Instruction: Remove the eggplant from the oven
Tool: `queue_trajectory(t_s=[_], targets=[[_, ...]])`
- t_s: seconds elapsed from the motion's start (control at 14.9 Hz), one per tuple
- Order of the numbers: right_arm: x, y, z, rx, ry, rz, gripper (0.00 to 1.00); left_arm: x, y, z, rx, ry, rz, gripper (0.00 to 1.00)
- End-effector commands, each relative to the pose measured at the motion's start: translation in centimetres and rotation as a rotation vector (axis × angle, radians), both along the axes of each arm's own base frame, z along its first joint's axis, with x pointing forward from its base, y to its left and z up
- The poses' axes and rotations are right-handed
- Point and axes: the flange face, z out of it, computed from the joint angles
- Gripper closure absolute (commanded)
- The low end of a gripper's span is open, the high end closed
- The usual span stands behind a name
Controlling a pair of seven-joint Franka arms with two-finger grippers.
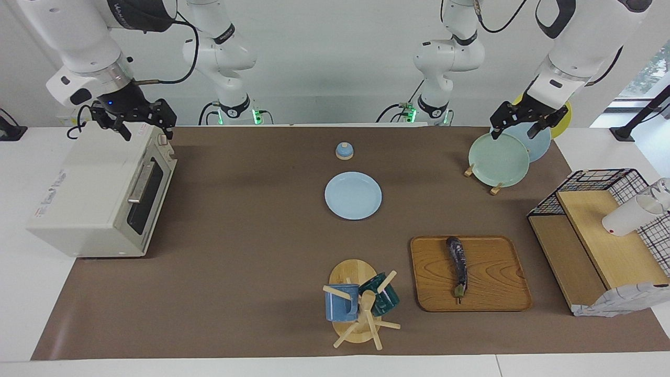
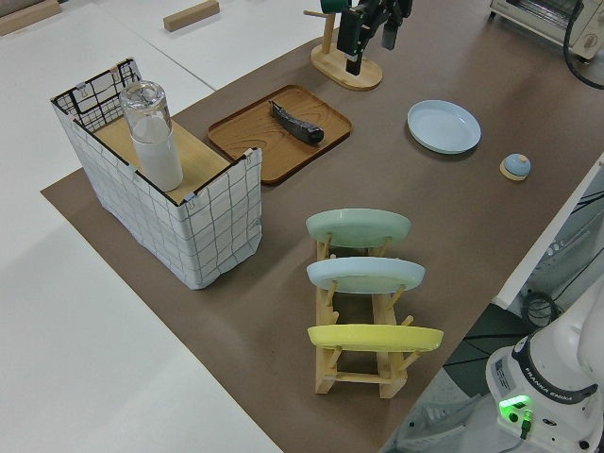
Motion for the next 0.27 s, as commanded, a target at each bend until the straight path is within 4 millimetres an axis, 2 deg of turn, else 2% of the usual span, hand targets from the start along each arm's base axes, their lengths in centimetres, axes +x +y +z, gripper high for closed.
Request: queue_trajectory(t_s=[0.0, 0.2], targets=[[-0.08, -0.2, 0.11, -0.001, -0.009, -0.011, 0.0, 0.07, 0.06, 0.33, 0.035, 0.007, -0.041, 0.0], [-0.12, -0.28, 0.15, -0.001, -0.008, -0.013, 0.0, -0.08, 0.37, 0.18, 0.033, 0.009, -0.035, 0.0]])
